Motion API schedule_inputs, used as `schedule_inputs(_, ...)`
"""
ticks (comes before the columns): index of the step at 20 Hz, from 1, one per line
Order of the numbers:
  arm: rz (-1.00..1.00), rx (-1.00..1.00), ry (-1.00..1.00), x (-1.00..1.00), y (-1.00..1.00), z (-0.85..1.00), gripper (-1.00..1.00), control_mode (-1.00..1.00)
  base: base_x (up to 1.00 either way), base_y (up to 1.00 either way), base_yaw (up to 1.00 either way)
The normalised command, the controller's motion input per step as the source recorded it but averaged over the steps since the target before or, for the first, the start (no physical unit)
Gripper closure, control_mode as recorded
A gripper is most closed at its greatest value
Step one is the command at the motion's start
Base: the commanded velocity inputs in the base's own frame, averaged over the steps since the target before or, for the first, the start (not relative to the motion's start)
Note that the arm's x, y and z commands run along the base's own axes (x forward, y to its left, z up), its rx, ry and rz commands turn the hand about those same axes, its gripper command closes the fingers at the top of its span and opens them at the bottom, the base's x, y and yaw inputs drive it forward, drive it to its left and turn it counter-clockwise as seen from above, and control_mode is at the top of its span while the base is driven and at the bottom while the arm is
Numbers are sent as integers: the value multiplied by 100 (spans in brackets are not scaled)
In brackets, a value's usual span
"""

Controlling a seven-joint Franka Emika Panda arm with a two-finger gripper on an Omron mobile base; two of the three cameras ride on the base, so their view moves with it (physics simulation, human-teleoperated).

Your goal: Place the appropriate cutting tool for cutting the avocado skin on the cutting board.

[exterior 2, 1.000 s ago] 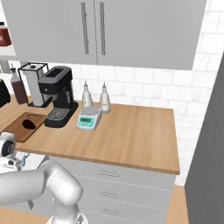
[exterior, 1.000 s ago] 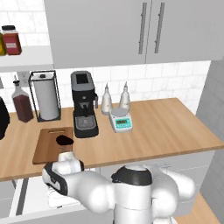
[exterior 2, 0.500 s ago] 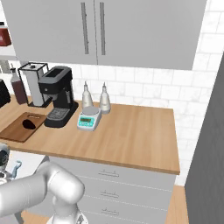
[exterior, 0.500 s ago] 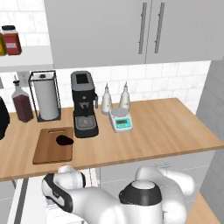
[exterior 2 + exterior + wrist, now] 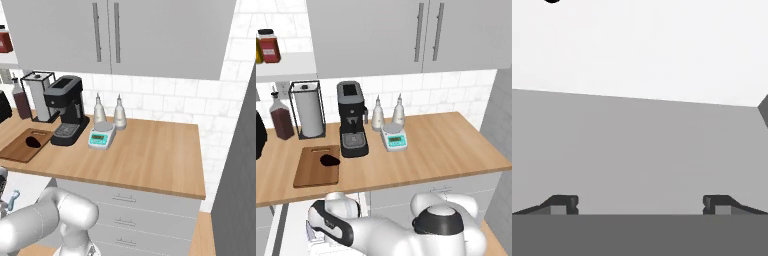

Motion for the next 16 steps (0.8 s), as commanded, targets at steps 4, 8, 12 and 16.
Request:
schedule_inputs(4, 0, 0, 0, 43, 1, 19, -100, -100, 0, 0, 0)
schedule_inputs(8, 2, -3, -5, 40, 14, 25, -100, -100, 0, 0, 0)
schedule_inputs(12, 2, -7, -10, 19, 25, 5, -100, -100, 0, 0, 0)
schedule_inputs(16, 4, -5, -18, 0, 17, -7, -100, -100, 0, 0, 0)
